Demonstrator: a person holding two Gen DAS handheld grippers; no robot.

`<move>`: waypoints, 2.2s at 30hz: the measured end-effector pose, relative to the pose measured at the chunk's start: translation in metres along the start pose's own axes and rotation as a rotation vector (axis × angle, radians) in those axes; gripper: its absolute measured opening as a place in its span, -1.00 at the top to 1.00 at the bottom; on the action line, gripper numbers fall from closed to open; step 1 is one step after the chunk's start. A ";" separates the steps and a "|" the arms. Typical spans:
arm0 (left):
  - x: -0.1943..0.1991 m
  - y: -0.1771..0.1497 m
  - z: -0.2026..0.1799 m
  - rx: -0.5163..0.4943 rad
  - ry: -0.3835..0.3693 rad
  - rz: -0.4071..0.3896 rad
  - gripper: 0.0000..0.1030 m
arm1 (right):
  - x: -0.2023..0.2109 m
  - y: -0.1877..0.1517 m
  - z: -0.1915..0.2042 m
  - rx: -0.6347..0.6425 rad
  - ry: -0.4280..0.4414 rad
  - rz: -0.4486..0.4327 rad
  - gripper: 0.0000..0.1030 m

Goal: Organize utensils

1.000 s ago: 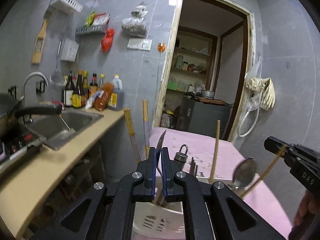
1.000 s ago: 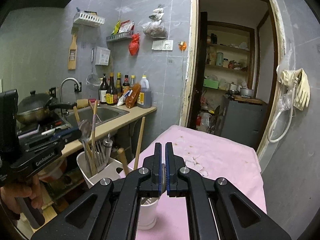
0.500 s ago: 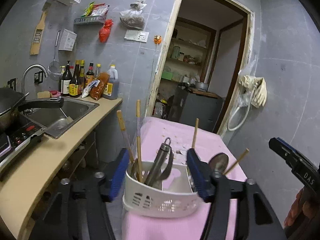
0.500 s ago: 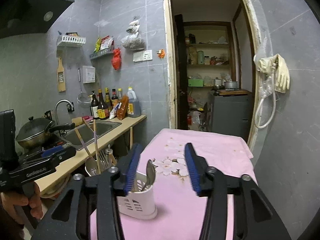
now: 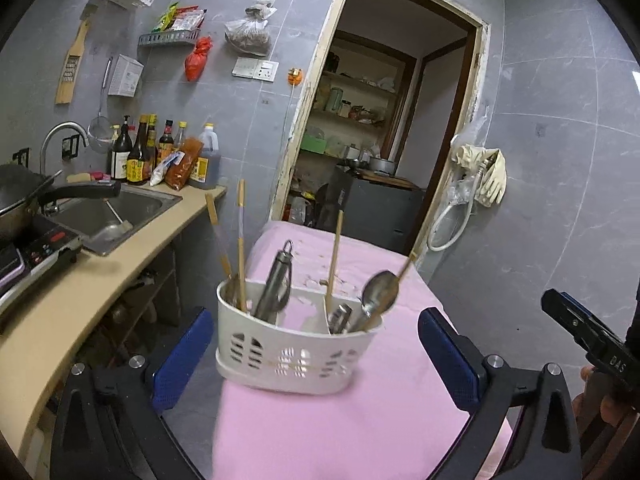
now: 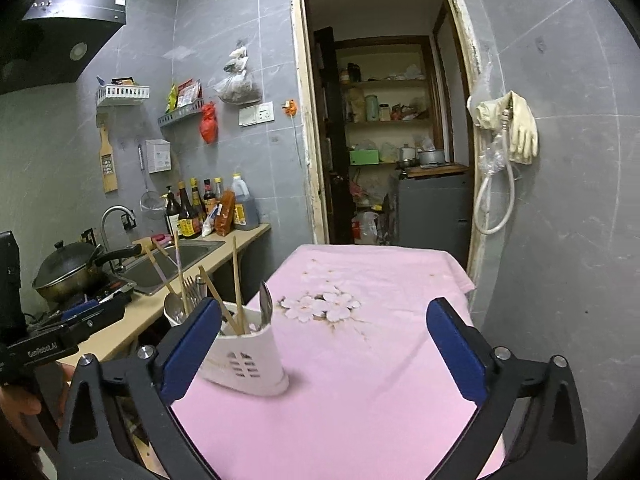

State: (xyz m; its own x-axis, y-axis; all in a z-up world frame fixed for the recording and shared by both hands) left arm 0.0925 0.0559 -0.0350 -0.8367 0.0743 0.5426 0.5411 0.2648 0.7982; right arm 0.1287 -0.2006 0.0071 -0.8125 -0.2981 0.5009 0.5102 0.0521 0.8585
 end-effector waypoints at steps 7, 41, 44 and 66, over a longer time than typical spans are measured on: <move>0.015 -0.018 -0.010 0.005 0.066 0.013 -1.00 | 0.020 -0.017 -0.017 0.007 -0.008 0.019 -0.97; 0.008 -0.033 -0.046 -0.117 0.199 0.022 -1.00 | 0.007 -0.035 -0.031 0.012 -0.010 0.073 -0.97; 0.008 -0.033 -0.047 -0.116 0.201 0.022 -1.00 | 0.006 -0.036 -0.031 0.012 -0.011 0.072 -0.97; 0.007 -0.032 -0.048 -0.118 0.199 0.024 -1.00 | 0.003 -0.038 -0.029 0.009 -0.016 0.077 -0.97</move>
State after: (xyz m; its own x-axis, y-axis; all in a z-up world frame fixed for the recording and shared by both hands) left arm 0.0733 0.0017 -0.0441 -0.7967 -0.1144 0.5934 0.5767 0.1497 0.8031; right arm 0.1152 -0.2311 -0.0274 -0.7756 -0.2775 0.5669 0.5687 0.0824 0.8184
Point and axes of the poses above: each gripper's, at about its wrist camera, not at the fingertips, and x roughly against the way its jaws point, z to its left, y to its top, the point moved 7 cm from there along -x, roughly the way its jaws point, and after that the axes turned 11 degrees about z, right-handed, at the moved point
